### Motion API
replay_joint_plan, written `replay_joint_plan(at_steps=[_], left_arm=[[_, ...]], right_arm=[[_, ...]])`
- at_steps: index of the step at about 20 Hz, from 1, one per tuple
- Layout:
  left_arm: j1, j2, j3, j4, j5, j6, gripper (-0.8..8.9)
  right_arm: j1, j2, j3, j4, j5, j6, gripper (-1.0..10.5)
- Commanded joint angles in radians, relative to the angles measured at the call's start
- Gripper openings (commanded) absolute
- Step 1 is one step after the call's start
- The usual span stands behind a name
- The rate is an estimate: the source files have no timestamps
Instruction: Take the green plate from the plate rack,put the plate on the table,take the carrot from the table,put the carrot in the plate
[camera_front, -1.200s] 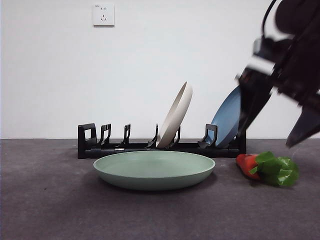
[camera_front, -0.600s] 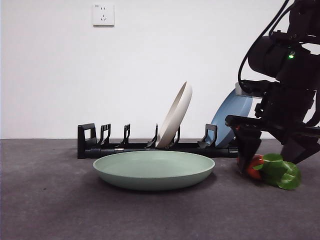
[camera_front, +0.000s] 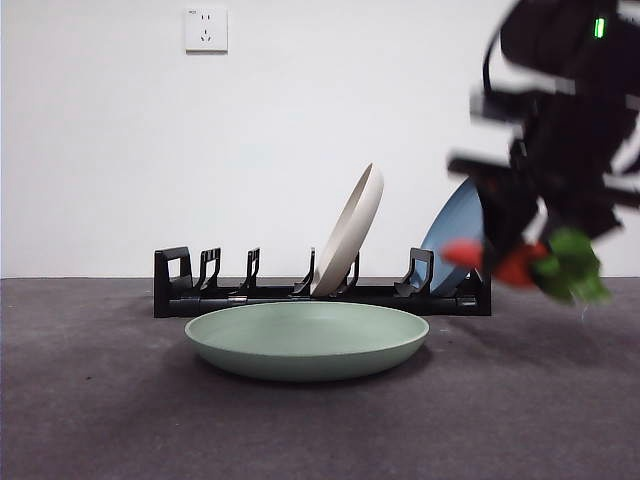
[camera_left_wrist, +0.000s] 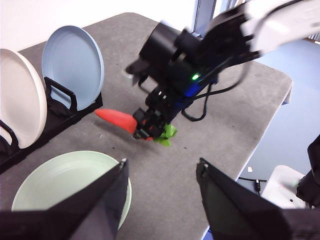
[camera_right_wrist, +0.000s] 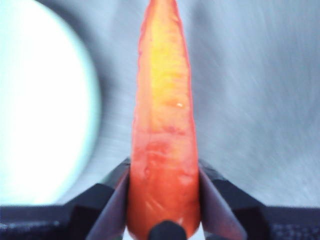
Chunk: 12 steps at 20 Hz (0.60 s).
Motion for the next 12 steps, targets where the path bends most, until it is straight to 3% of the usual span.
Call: replay_joint_plan(at_steps=[1,7,12], left_arm=[[-0.004,0.000,-0.005,0.003,-0.005,-0.006,2.33],[-0.004,0.000,-0.005,-0.007,-0.004,-0.006,2.33],[-0.004,0.000,-0.005,-0.009,-0.004,-0.006,2.32]], right_arm=[[0.077,-0.063,0.000,0.019,-0.002,0.009,-0.1],[0.281,-0.001,0.000,0.198,0.006,0.060,-0.1],[0.320,0.177,0.000,0.365,0.007,0.069,-0.1]])
